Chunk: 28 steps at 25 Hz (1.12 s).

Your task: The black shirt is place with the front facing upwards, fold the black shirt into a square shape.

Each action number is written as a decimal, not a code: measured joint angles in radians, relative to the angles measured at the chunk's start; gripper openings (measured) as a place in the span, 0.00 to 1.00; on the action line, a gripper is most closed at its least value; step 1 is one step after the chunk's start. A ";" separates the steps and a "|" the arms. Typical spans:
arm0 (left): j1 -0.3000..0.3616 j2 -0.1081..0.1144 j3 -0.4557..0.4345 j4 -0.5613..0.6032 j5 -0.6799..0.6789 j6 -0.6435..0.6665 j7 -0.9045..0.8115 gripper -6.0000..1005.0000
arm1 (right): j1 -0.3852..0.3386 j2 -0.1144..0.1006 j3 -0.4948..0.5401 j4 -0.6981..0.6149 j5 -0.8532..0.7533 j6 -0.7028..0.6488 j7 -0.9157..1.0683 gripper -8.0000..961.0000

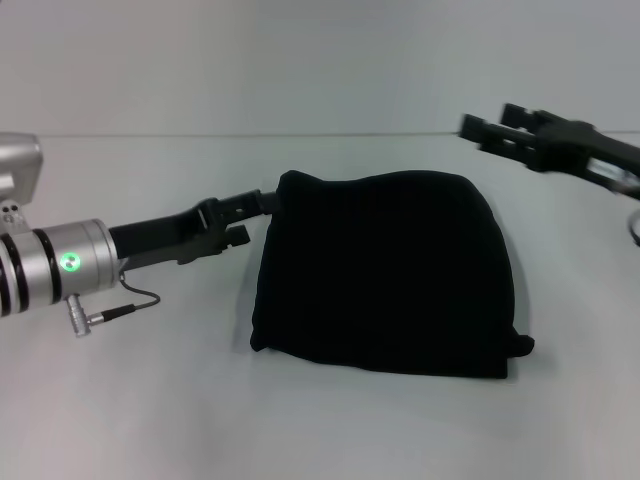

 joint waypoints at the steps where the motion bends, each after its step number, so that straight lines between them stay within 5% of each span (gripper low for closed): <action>1: -0.001 0.006 0.003 0.000 0.002 -0.001 -0.018 0.92 | -0.017 -0.001 0.049 0.048 0.036 -0.072 -0.061 0.98; 5: -0.002 0.026 0.007 -0.005 0.021 -0.013 -0.096 0.92 | -0.065 -0.007 0.180 0.213 0.071 -0.269 -0.265 0.98; 8: -0.002 0.033 0.008 -0.006 0.065 -0.044 -0.173 0.92 | -0.109 -0.013 0.184 0.296 0.033 -0.340 -0.432 0.98; 18: -0.016 0.027 0.033 -0.029 0.087 -0.097 -0.231 0.92 | -0.184 -0.004 0.189 0.352 -0.096 -0.379 -0.723 0.98; 28: -0.057 0.012 0.125 -0.058 0.088 -0.175 -0.253 0.92 | -0.229 -0.010 0.193 0.362 -0.097 -0.390 -0.764 0.98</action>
